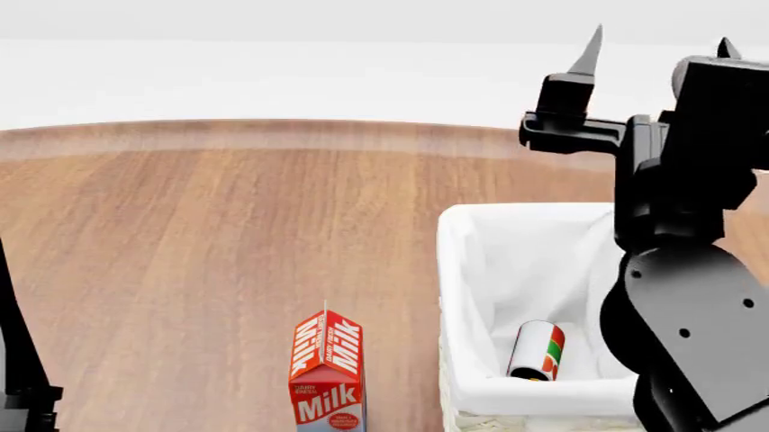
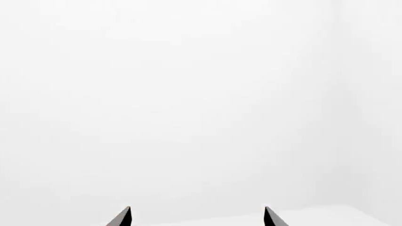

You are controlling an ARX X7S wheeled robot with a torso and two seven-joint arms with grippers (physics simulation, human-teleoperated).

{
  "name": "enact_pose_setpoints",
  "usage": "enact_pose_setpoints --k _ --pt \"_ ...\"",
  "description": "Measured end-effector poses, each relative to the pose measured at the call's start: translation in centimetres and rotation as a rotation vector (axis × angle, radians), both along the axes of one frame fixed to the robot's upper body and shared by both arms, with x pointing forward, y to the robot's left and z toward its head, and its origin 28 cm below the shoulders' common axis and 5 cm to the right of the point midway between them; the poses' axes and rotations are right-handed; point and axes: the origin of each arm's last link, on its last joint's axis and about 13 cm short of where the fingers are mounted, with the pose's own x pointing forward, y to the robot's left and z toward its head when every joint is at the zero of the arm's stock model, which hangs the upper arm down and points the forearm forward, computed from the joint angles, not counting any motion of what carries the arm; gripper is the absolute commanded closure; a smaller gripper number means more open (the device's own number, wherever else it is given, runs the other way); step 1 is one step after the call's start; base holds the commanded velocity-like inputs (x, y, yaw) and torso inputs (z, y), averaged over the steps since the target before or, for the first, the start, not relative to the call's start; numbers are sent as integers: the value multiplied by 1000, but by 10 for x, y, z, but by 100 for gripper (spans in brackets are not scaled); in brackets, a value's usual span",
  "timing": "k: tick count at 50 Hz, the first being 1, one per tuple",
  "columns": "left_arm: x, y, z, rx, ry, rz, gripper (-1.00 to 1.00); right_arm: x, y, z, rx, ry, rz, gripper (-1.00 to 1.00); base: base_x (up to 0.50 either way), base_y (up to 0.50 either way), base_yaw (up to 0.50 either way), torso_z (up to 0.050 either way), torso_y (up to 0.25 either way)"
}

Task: Pick up the alphabet soup and the tomato sauce, and put them in the basket.

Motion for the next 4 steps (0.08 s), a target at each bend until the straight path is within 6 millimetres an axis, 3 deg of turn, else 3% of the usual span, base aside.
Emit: enact_pose_setpoints --k 4 --pt "0 0 0 -1 0 0 -100 -5 3 7 -25 -75 -22 -100 0 0 0 0 0"
